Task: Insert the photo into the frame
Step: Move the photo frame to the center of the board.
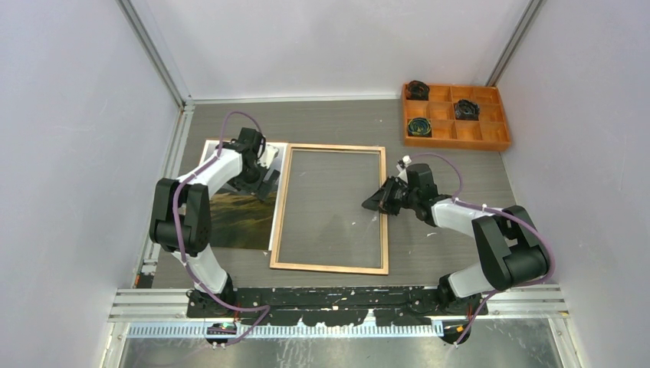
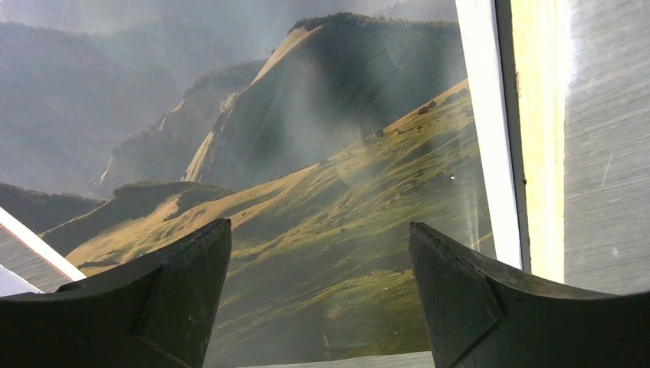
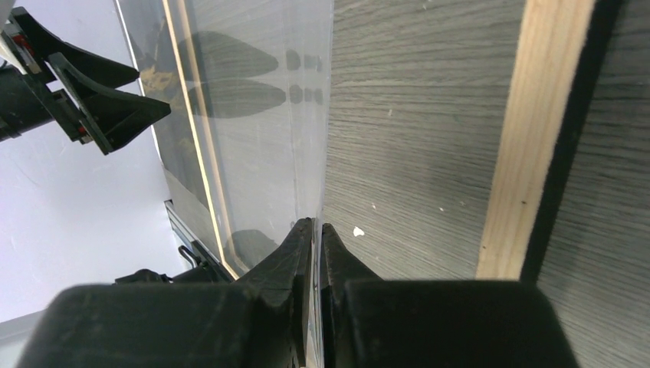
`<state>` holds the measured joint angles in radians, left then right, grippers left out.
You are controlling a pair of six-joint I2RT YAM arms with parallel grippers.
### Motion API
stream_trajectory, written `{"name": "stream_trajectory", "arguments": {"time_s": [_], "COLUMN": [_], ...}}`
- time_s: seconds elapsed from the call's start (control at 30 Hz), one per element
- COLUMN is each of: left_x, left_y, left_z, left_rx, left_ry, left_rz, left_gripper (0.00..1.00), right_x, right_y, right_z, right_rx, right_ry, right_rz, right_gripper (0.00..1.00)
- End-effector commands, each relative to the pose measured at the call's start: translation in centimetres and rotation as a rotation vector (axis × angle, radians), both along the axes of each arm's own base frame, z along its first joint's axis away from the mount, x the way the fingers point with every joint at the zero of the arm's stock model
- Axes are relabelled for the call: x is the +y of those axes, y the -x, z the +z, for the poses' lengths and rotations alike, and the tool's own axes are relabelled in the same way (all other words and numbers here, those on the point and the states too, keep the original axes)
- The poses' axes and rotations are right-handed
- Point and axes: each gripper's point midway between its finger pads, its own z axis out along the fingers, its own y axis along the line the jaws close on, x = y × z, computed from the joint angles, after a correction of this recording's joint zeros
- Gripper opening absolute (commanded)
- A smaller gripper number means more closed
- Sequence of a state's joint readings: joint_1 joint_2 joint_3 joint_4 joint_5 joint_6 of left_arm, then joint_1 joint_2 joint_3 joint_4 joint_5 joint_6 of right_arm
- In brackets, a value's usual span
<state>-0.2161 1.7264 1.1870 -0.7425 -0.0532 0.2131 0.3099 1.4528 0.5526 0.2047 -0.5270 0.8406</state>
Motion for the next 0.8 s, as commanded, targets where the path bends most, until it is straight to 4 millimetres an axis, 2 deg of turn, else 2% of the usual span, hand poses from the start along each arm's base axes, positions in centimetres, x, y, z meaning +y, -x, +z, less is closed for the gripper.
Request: {"name": "stream_trajectory", "arguments": {"time_s": [0.0,0.37,0.77], "left_x": [-0.2,-0.1,-0.4], "left_y": [-0.9,-0.8,-0.7], "left_z": [0.3,0.2,-0.5], "left_rx": [-0.033,-0.033,-0.02], "left_ry": [-0.002,-0.007,-0.006], "left_rz": [0.005,0.002,-0.006], "left_gripper": [0.87,0.87,0.87], "right_x": [-0.2,-0.3,0.4], "right_y": [-0.3,-0.9,-1.1], "right_z": [0.6,1.0,5.3], "right_rx": [-0.042,-0.073,-0.219], "right_ry": [-0.012,-0.014,-0.091], "right_rz": [-0.001,-0.018,0.012], "right_gripper": [0.11,0.11,0.11]}}
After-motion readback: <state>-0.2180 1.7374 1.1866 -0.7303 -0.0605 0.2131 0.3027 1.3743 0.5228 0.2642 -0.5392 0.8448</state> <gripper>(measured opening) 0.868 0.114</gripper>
